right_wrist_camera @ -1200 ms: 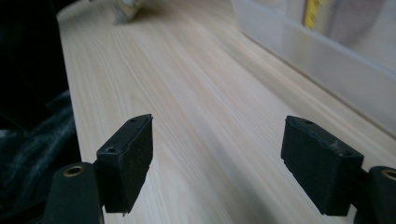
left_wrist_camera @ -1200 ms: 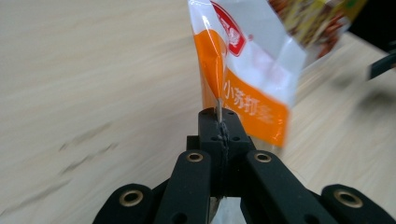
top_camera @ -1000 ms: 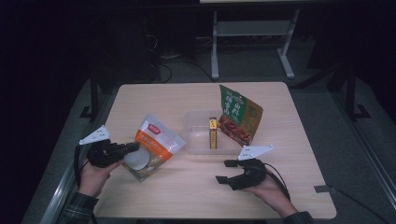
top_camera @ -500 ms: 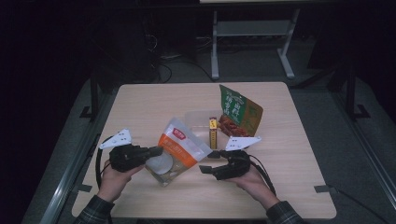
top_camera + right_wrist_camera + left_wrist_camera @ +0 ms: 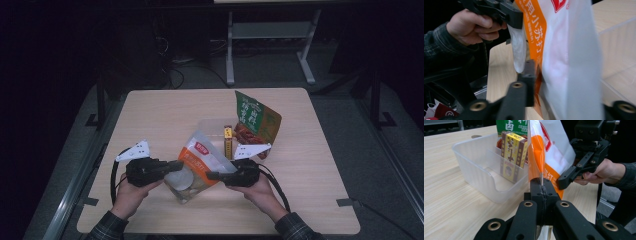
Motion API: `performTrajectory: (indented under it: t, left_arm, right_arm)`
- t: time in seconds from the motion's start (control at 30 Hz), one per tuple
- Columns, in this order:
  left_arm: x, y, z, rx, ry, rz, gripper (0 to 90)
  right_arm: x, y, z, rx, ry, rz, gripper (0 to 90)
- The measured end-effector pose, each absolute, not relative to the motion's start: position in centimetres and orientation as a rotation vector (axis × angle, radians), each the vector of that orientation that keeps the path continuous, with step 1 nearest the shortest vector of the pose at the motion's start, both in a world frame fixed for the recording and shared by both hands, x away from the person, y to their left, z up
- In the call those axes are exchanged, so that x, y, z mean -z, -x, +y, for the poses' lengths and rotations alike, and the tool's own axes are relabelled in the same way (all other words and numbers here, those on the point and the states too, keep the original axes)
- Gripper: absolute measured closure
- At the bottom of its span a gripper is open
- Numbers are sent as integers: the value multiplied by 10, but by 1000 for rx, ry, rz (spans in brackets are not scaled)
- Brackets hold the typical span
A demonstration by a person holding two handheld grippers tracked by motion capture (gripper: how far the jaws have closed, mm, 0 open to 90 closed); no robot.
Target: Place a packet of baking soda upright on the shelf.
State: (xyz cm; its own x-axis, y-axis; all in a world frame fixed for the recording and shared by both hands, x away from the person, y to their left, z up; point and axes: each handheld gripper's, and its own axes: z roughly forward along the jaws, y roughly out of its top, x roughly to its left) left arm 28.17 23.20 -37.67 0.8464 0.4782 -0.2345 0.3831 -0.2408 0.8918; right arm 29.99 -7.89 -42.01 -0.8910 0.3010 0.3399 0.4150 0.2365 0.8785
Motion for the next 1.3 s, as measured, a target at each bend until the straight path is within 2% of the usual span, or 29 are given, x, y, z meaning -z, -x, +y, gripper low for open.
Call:
performTrajectory:
  t: [0.03,0.07,0.27,0.63,0.77,0.93,1.03,1.2,1.3]
  left_arm:
    - [377,-282,232,-101,-1860,651,899]
    - [377,-282,233,-106,-1864,649,898]
    - [382,-286,230,-158,-1893,662,897]
    - [390,-290,219,-157,-1920,658,858]
    - [392,-290,216,-171,-1932,660,757]
    - [394,-287,212,-208,-1987,652,529]
    - [396,-284,211,-248,-2014,653,430]
    - [400,-285,215,-221,-2015,666,351]
    - [403,-289,217,-206,-2045,662,335]
  right_arm:
    - [420,-300,-79,1749,695,-2390,801]
    - [420,-301,-79,1757,647,-2379,884]
    - [413,-298,-77,1734,539,-2398,900]
    - [393,-292,-73,1763,431,-2422,900]
    - [386,-292,-74,1765,420,-2436,900]
    - [376,-287,-73,1771,386,-2479,900]
    - [371,-287,-77,1770,383,-2534,900]
    - [362,-289,-88,1771,408,-2560,900]
    - [358,-291,-92,1773,409,-2572,900]
